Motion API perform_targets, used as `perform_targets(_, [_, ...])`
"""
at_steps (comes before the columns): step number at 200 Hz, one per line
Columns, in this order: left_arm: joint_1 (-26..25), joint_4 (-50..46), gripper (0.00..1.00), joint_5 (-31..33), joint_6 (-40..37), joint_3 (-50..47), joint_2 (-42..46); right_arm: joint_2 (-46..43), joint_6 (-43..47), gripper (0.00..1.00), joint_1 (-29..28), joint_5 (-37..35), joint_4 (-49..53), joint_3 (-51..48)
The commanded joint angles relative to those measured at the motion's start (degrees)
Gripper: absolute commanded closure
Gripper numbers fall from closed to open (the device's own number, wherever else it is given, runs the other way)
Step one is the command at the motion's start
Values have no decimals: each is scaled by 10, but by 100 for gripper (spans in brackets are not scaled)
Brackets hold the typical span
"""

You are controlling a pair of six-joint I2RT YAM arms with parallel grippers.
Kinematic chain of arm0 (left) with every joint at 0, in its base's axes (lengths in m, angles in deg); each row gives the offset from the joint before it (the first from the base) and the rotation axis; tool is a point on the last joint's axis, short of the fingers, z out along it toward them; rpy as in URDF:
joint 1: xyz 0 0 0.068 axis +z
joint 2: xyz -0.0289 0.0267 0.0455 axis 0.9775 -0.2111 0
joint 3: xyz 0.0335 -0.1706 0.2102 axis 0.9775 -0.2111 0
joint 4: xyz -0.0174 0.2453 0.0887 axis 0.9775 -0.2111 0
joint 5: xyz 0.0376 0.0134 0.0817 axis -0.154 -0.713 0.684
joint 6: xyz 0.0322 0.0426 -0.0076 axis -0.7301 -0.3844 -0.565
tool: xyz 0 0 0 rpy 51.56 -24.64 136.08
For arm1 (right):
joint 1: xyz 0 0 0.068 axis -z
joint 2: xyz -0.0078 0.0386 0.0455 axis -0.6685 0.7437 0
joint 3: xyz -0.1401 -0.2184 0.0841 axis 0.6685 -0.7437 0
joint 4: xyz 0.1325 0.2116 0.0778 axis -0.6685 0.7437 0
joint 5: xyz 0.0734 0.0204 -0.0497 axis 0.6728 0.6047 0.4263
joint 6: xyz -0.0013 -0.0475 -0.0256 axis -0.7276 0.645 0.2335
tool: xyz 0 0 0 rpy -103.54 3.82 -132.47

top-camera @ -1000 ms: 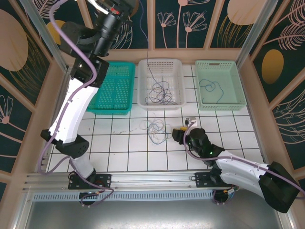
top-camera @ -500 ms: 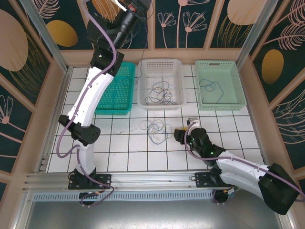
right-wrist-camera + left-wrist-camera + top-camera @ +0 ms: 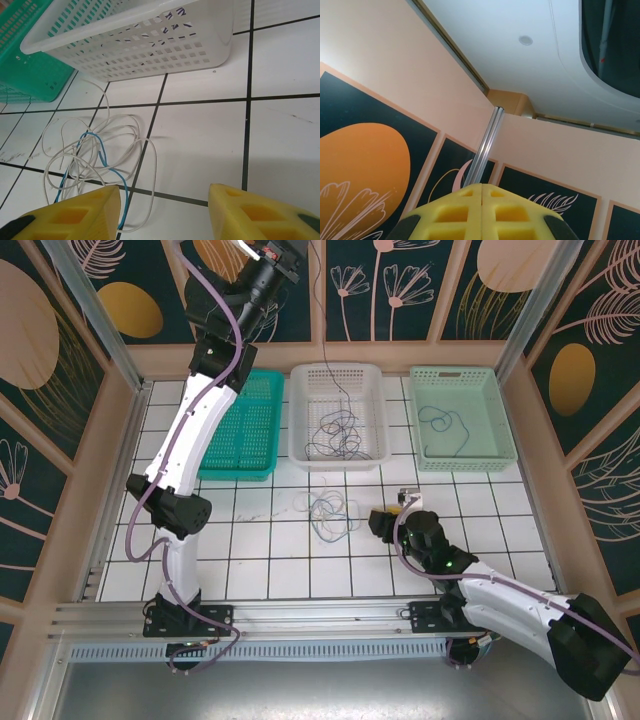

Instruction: Untangle the cables

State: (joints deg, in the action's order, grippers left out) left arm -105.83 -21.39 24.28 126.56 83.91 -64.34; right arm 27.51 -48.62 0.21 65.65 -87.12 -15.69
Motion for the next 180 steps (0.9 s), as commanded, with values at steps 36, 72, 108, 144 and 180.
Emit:
perform_targets(36, [3,0,99,-29,17,-45,-25,-14,-10,50,4,3,18,-7])
perform_targets(72, [3,-9,100,-58,36,-84,-42,-19,-11,49,5,5,19,-6])
perform_targets(108, [4,-17,100,-28,2,-177,-26,-20,-11,49,5,4,22,-5])
perform_targets(144, [3,-59,98,-1,-32,-211,-35,-20,-15,49,6,3,20,-7])
perform_targets(180, [4,-121,94,45,-79,-222,-71,-18,-19,49,6,6,13,-9])
